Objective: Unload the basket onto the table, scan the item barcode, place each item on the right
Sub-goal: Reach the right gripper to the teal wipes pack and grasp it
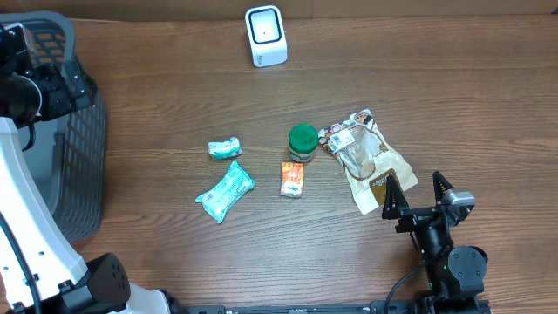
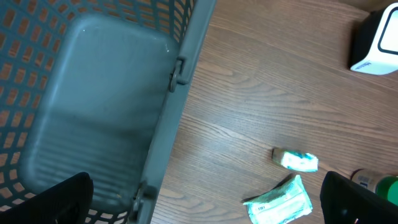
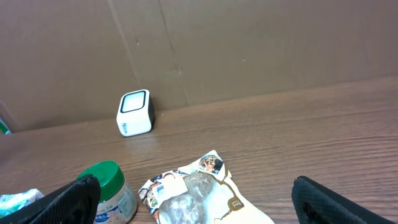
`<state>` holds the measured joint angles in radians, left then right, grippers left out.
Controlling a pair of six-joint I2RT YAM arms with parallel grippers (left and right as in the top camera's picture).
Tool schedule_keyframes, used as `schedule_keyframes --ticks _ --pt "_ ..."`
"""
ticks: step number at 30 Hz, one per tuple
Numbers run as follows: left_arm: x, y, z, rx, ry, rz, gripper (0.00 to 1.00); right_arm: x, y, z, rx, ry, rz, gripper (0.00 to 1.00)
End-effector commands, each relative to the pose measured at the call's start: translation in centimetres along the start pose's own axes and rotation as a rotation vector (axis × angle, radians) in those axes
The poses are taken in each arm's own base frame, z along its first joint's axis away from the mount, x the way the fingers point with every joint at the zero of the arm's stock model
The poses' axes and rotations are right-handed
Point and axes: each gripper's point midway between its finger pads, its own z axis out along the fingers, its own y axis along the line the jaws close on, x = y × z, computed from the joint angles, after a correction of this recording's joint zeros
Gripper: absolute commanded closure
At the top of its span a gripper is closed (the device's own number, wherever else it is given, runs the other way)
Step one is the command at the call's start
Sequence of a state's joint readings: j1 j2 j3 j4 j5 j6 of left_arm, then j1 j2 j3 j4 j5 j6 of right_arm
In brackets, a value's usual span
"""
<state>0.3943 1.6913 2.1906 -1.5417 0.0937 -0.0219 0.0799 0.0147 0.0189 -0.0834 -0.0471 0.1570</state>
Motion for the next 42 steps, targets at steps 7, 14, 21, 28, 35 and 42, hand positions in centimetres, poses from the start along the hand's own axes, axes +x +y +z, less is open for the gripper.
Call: schedule_keyframes --ticks 7,14,21,28,35,42 --pt "-0.1 -0.1 0.1 0.004 0.001 0.024 0.01 0.2 0.1 0.0 -0.004 -0.003 0.002 0.0" --pt "-0.1 -0.1 0.1 0.004 0.001 0.024 0.0 0.2 0.1 0.0 -0.004 -0.003 0.002 0.0" --pt "-0.1 -0.1 0.1 0.004 0.001 0.024 0.0 0.0 1.1 0.0 -0.061 -0.007 0.001 0.0" --pt "-0.1 -0.1 0.1 0.004 0.001 0.024 0.0 -2.8 6.7 -1.7 -0.356 -0.009 -0.007 0.0" --pt "-0.1 -0.1 0.1 0.004 0.001 0.024 0.01 -9.5 10.9 -3.1 -0.507 0.073 0.042 0.0" --pt "-0.1 -0.1 0.1 0.004 0.001 0.024 0.01 -12.4 14.0 -1.9 -0.616 0.358 0.132 0.0"
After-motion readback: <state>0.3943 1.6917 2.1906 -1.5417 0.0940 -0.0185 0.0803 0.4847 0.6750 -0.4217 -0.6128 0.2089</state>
